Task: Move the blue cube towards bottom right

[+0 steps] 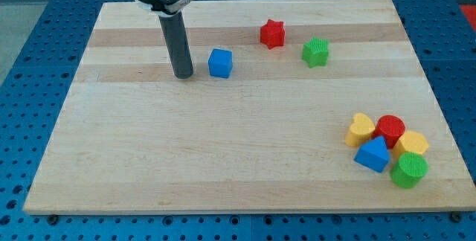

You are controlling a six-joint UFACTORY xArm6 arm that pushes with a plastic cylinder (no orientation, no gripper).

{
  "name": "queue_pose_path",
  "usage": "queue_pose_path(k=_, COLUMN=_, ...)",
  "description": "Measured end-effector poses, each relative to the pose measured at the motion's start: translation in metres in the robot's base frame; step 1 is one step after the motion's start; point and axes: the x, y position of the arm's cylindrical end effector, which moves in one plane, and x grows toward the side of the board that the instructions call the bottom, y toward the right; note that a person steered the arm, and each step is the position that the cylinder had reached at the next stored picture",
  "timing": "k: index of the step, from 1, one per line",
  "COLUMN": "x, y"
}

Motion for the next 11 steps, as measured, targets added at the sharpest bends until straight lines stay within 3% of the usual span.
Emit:
queue_pose_path(k=1, x=-0.015, y=0.004)
queue_pose_path(k=7, x=-0.010, y=0.125)
queue_pose_path(k=11, x=0.024, y=0.221)
